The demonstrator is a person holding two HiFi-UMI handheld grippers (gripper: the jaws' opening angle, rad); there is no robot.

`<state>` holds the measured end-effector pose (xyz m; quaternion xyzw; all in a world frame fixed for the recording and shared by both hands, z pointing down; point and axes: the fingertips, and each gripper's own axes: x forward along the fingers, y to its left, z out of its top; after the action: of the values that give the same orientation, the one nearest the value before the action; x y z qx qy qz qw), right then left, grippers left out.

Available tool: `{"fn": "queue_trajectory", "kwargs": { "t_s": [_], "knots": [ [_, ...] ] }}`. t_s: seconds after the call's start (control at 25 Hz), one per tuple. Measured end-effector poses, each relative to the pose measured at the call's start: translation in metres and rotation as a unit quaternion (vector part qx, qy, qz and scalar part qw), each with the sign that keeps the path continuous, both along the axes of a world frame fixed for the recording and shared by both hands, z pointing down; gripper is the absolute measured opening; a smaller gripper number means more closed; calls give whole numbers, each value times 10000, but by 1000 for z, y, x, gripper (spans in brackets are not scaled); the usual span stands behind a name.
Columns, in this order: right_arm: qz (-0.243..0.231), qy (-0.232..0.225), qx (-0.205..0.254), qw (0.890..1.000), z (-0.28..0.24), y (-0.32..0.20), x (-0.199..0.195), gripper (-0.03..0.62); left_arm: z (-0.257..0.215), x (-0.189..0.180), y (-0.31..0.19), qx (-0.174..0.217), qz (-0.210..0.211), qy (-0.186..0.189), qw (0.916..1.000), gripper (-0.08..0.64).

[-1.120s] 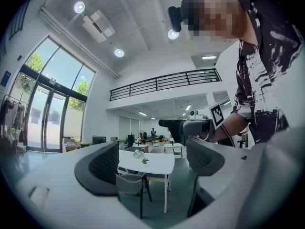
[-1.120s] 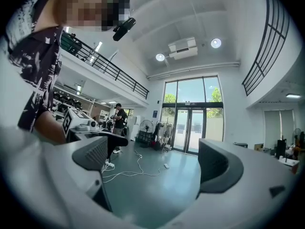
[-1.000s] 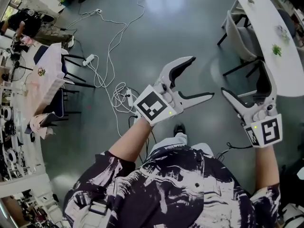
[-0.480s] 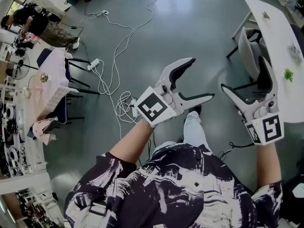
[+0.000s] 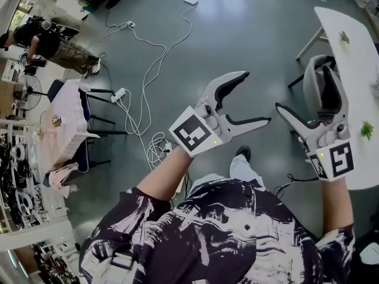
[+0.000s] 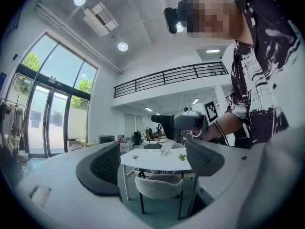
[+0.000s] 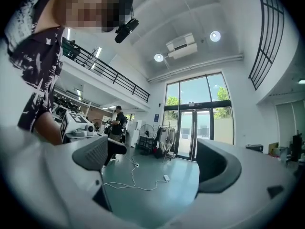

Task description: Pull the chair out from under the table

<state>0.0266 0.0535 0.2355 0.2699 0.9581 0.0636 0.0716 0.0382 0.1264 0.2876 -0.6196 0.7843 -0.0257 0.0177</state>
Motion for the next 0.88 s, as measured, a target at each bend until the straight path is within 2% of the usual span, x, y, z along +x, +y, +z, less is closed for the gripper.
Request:
{"fn": "queue_trajectory", "kwargs": {
  "t_s": [0.16, 0.32, 0.6, 0.72, 0.88],
  "knots": [
    [169, 36, -90, 9998, -9, -51, -40, 548, -17, -45, -48, 25, 82, -3, 10000, 420],
    [372, 11, -72, 9993, -19, -76, -56, 548, -30, -71, -71, -8, 270, -49, 9996, 420],
    [1106, -36, -2, 9939, -24, -142, -89, 548, -38, -125, -139, 34, 984, -181, 9950, 420],
    [1614, -52, 60, 9869, -21, -164, -94, 548, -35, -141, -162, 121, 1450, -199, 9892, 420],
    [2419, 6, 179, 9701, -6, -185, -109, 548, -18, -171, -194, 206, 2281, -126, 9733, 420]
  ]
}}
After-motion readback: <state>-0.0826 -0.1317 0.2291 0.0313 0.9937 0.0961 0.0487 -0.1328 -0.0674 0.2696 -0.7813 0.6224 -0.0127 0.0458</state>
